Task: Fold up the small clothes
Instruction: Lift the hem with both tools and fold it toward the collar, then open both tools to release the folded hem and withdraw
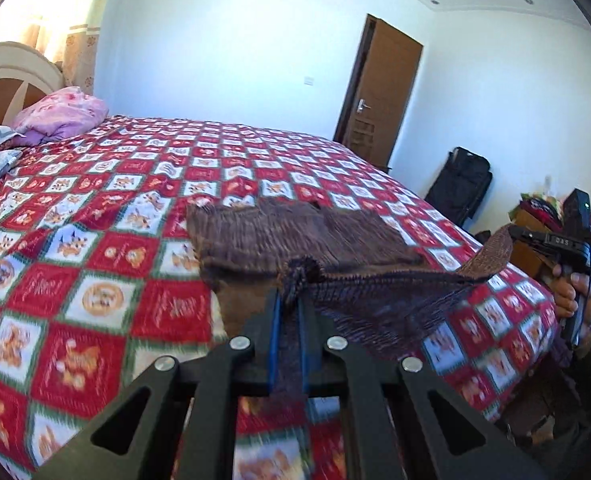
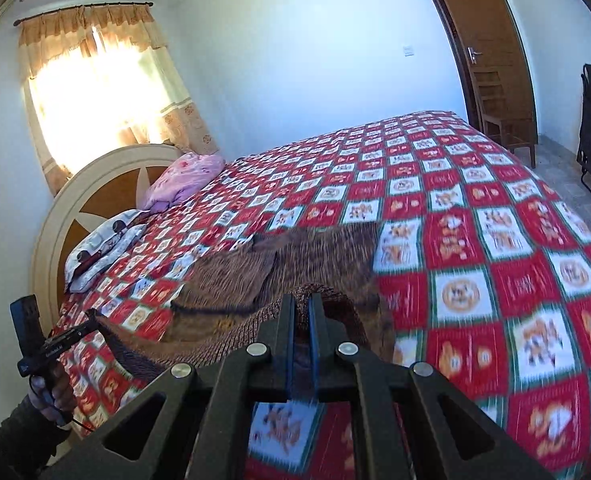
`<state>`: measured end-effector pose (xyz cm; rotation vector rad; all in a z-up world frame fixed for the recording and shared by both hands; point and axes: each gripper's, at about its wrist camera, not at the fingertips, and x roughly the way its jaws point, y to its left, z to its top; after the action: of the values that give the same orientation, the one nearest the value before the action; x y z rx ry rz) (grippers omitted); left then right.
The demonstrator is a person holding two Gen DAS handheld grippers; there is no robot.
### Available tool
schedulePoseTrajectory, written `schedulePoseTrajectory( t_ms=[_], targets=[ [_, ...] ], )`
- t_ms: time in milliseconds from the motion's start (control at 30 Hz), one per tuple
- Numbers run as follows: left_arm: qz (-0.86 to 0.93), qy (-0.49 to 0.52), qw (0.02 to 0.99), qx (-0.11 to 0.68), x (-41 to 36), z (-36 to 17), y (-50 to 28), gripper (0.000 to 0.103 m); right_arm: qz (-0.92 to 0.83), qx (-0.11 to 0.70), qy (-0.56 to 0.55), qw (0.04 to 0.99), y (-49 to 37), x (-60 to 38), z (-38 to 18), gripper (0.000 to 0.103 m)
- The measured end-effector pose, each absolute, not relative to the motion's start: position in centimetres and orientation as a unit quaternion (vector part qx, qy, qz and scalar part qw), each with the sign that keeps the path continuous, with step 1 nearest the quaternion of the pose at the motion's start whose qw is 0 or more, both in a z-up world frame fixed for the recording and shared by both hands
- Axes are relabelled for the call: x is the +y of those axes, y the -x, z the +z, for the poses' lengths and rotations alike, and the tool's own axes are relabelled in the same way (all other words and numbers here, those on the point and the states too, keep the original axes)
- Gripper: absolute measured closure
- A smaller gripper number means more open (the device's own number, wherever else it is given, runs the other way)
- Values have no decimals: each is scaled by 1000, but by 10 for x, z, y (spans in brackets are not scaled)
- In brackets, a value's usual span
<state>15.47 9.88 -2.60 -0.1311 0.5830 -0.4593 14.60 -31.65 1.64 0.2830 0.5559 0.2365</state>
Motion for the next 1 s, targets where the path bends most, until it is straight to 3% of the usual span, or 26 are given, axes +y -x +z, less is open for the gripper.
schedulePoseTrajectory(
  t_ms=[400,1000],
  targets=[
    [-199,43,935,290,89,-11,-249,95,98,308,-148,935,-238,-323,10,97],
    [-167,59,925,337,77,-42,-366,95,65,362,-149,918,-372,-332,-22,97]
  ],
)
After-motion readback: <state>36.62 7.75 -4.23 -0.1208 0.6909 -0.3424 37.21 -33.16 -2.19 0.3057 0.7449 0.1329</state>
